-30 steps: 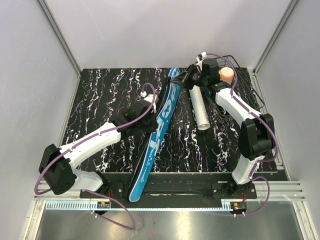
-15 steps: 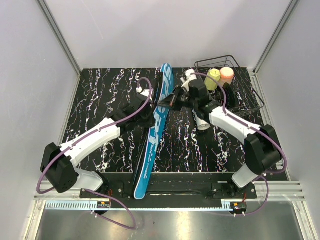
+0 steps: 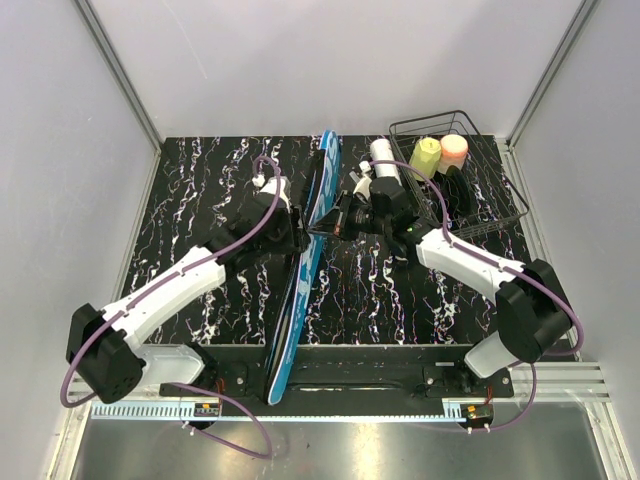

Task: Pack up the badminton gear

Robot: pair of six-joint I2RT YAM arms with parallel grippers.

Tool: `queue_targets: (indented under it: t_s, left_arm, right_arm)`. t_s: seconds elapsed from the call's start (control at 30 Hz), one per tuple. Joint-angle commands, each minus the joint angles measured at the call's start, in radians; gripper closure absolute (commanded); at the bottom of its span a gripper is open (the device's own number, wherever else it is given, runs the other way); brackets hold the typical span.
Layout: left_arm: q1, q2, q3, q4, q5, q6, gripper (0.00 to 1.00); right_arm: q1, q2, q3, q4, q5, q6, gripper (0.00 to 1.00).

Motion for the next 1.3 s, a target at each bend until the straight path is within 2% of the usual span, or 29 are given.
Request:
queue_targets:
  t_s: [0.0,0.1,0.13,0.2,0.27,0.43,0.53,0.7,0.8,0.83,0.9,0.93,1.0,1.03,1.13,1.17,1.27]
  left_arm:
    - [0.010,-0.087,-0.028,0.119,0.030,0.003,0.43]
    - [0.013,-0.110,-0.012,0.109,0.027,0.027,0.37]
    - [0.017,-0.113,0.001,0.083,0.015,0.035,0.31]
    - [0.045,-0.118,0.042,0.073,0.012,0.037,0.24]
    - [0.065,-0.085,0.108,0.062,0.006,0.034,0.11]
    - [0.095,0.076,0.258,0.003,-0.057,-0.009,0.11]
    - [0.123,0.170,0.326,0.004,-0.013,-0.048,0.18]
    - [0.129,0.267,0.379,0.058,0.022,-0.034,0.18]
    - [0.129,0.317,0.423,0.049,0.003,-0.026,0.27]
    - [0.129,0.331,0.427,0.049,-0.010,-0.023,0.35]
    - [0.129,0.342,0.442,0.044,-0.062,-0.020,0.44]
    - [0.129,0.353,0.449,0.046,-0.076,-0.017,0.56]
    - [0.132,0.365,0.476,0.044,-0.106,-0.003,0.69]
    - [0.134,0.380,0.488,0.035,-0.116,0.003,0.79]
    - [0.140,0.393,0.528,0.004,-0.177,0.007,0.92]
    - [0.143,0.391,0.530,0.001,-0.203,0.009,1.00]
    - [0.161,0.377,0.524,-0.005,-0.264,0.007,1.00]
  right_arm:
    - [0.013,-0.031,-0.003,0.078,-0.052,-0.032,1.00]
    - [0.013,-0.030,-0.010,0.094,-0.058,-0.027,1.00]
    - [0.011,-0.030,-0.010,0.095,-0.061,-0.029,1.00]
    - [0.013,-0.039,-0.015,0.097,-0.060,-0.030,1.00]
    - [0.011,-0.043,-0.023,0.097,-0.060,-0.032,1.00]
    - [0.013,-0.043,-0.026,0.101,-0.064,-0.030,1.00]
    - [0.013,-0.048,-0.033,0.098,-0.063,-0.030,1.00]
    - [0.014,-0.054,-0.043,0.098,-0.074,-0.036,1.00]
    - [0.013,-0.054,-0.046,0.104,-0.083,-0.038,1.00]
    - [0.011,-0.054,-0.046,0.106,-0.084,-0.038,1.00]
    - [0.013,-0.057,-0.049,0.109,-0.094,-0.041,1.00]
    - [0.013,-0.060,-0.050,0.114,-0.098,-0.039,1.00]
    - [0.013,-0.062,-0.058,0.117,-0.113,-0.042,1.00]
    - [0.013,-0.063,-0.058,0.117,-0.120,-0.042,1.00]
    - [0.016,-0.080,-0.066,0.111,-0.140,-0.055,1.00]
    - [0.019,-0.095,-0.072,0.106,-0.143,-0.065,1.00]
    - [0.036,-0.128,-0.084,0.092,-0.155,-0.088,1.00]
